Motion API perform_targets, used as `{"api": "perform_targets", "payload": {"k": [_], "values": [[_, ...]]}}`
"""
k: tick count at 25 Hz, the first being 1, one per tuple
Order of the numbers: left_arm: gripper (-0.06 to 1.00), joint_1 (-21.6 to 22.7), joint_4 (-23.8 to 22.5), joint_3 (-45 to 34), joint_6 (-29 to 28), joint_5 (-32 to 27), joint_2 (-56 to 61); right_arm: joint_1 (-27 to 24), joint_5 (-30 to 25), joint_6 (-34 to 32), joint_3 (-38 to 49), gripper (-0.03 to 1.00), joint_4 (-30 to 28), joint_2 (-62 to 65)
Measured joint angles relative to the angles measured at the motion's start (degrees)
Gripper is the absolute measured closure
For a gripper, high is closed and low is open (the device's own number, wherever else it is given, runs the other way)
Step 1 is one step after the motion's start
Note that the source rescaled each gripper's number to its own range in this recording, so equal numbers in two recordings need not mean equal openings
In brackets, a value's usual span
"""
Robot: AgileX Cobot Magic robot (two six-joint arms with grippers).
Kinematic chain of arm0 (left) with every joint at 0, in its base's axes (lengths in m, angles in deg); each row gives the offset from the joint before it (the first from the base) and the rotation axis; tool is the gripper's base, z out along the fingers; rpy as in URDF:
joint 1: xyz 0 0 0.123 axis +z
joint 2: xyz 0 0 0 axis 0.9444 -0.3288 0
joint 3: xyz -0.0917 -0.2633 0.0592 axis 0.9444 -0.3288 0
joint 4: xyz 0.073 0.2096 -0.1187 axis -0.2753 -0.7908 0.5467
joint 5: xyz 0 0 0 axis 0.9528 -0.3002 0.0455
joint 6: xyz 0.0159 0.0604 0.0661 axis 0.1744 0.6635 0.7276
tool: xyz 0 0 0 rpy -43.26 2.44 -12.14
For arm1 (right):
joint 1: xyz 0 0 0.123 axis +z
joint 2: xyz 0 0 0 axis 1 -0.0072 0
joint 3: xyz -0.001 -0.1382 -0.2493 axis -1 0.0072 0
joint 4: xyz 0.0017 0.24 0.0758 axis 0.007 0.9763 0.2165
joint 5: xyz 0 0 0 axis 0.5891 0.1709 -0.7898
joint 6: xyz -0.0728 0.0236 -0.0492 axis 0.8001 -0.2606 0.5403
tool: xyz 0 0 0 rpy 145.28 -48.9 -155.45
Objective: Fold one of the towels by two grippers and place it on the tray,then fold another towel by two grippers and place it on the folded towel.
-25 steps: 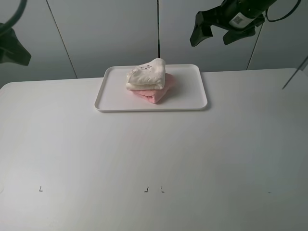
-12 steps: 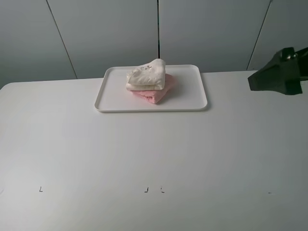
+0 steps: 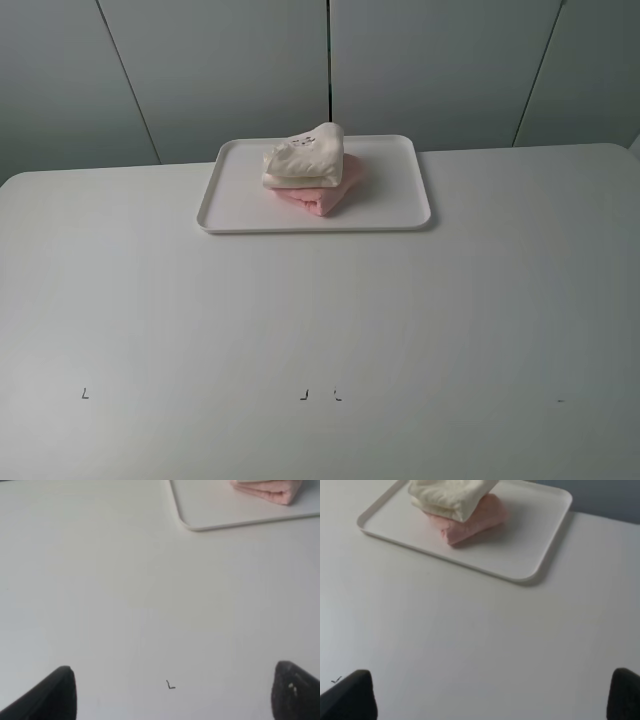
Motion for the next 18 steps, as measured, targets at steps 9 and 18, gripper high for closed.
{"api": "perform_targets", "payload": {"k": [9,18], "values": [[-0.05,0.00,2.76,-8.56,2.68,3.97,6.42,0.00,-8.32,0.00,1.39,-0.03,-1.60,13.48],[-0.05,0.00,3.13,-9.21,4.45,5.35,12.37,0.00,-10.11,-1.97,1.42,-0.03,-2.92,14.09]]}}
